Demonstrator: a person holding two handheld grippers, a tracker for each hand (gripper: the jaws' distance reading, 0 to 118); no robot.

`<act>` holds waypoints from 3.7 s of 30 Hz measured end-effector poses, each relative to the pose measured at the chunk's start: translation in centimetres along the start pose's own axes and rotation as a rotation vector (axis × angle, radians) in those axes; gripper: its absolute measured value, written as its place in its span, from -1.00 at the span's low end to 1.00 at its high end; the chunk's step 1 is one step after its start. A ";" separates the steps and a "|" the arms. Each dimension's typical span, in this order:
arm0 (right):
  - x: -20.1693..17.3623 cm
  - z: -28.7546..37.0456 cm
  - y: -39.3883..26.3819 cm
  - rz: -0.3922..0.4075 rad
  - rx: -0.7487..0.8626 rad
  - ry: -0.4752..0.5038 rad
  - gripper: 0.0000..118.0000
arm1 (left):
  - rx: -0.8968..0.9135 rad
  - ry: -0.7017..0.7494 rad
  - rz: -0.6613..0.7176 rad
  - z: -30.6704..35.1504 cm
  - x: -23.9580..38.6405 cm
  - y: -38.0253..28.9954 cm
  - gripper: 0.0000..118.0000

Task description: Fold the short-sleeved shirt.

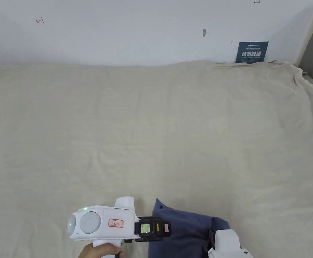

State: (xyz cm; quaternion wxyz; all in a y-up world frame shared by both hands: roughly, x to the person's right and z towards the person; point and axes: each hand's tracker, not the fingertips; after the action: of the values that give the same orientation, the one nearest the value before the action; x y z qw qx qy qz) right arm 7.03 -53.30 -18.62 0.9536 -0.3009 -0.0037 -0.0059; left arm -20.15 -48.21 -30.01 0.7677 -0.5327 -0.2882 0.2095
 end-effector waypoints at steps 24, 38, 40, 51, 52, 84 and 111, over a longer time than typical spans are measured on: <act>2.3 4.9 5.7 -0.049 0.130 0.080 -1.00 | -0.047 0.024 -0.094 -0.9 2.0 0.8 -0.63; 4.2 14.0 18.7 -0.012 0.423 0.027 -1.00 | 0.029 0.246 -0.137 10.4 -4.4 5.7 -0.64; 4.2 14.6 19.7 -0.009 0.448 0.020 -1.00 | 0.040 0.296 -0.116 12.7 -6.3 6.3 -0.64; 2.8 13.6 21.2 0.008 0.456 -0.029 -1.00 | 0.101 0.557 -0.020 26.4 -16.4 8.6 -0.64; 2.5 13.2 21.2 0.014 0.452 -0.031 -1.00 | 0.107 0.567 0.002 27.3 -17.4 8.6 -0.64; 1.0 11.5 21.4 0.038 0.386 0.002 -1.00 | 0.284 0.835 0.131 30.6 -19.7 7.2 0.82; 5.3 14.8 22.1 0.067 0.489 -0.031 -1.00 | 1.012 0.820 -0.436 24.4 4.3 1.9 -0.98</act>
State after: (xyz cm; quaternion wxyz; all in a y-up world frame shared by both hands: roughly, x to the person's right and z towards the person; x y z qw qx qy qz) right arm 12.58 -26.79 -19.15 0.9976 -0.0612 -0.0094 0.0316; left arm -33.18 -27.89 -24.33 0.9937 -0.0746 0.0583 -0.0595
